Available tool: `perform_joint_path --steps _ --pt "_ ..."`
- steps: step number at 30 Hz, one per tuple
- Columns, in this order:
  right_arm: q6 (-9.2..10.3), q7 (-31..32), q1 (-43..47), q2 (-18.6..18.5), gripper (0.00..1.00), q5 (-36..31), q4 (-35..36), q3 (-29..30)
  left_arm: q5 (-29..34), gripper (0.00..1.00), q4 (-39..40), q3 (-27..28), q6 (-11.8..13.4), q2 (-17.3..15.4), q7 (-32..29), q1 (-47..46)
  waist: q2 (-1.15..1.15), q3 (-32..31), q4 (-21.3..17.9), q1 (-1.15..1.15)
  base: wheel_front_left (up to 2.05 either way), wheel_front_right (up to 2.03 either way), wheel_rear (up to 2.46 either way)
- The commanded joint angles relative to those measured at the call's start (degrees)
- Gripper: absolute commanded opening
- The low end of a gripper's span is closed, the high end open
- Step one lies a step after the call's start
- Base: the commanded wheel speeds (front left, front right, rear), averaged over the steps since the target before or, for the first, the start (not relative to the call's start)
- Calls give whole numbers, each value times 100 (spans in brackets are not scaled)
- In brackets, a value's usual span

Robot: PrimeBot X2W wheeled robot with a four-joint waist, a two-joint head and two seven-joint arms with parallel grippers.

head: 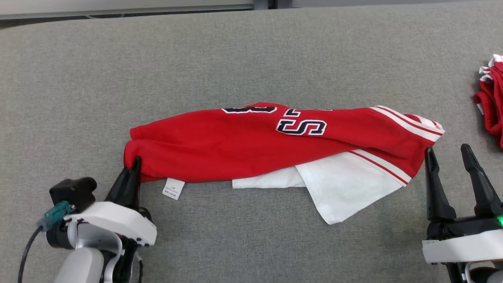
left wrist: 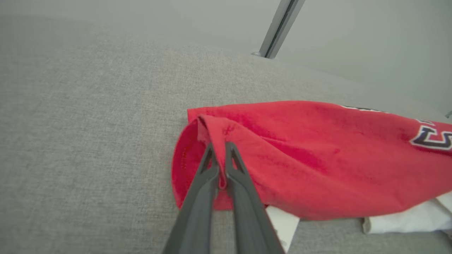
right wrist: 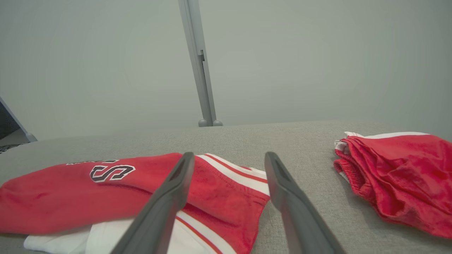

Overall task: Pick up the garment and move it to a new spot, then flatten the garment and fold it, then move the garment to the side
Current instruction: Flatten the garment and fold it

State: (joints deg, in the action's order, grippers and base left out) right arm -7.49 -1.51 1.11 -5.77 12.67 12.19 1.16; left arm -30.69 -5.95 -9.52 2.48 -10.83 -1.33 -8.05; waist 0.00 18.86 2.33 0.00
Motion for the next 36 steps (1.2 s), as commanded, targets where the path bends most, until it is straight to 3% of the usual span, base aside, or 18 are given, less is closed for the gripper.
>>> perform_joint_path --steps 1,8,15,16,17,18,21,25,36 --pt "1 -33 -84 7 100 47 -6 -3 -81 0 -294 83 -80 -26 64 -339 0 201 -164 0 0 0 0" --pt "0 -142 -261 -4 100 91 -121 -46 -305 0 -1320 222 -296 -20 194 -1245 0 451 -356 0 0 0 0" --pt "1 -225 -386 15 100 99 -194 -61 -342 0 -1963 351 -307 4 512 -1780 0 576 -413 0 0 0 0" --pt "0 -230 -393 20 100 102 -213 -65 -339 12 -2054 369 -299 7 565 -1841 0 584 -415 0 0 0 0" --pt "1 -253 -406 26 100 104 -234 -73 -350 44 -2134 376 -316 17 620 -1879 0 589 -415 0 0 0 0" --pt "1 -273 -425 27 100 99 -255 -74 -329 99 -2205 371 -332 27 719 -1908 0 583 -405 0 0 0 0" --pt "0 -315 -454 -2 100 71 -300 -77 -196 100 -2231 337 -397 54 1150 -1892 0 519 -362 0 0 0 0" --pt "0 -324 -441 -44 100 16 -294 -57 162 100 -1993 325 -280 51 1569 -1682 0 375 -262 0 0 0 0" --pt "1 -165 -102 -161 100 -81 -284 -97 1283 100 -221 504 70 251 1648 -349 0 -275 -67 0 0 0 0"
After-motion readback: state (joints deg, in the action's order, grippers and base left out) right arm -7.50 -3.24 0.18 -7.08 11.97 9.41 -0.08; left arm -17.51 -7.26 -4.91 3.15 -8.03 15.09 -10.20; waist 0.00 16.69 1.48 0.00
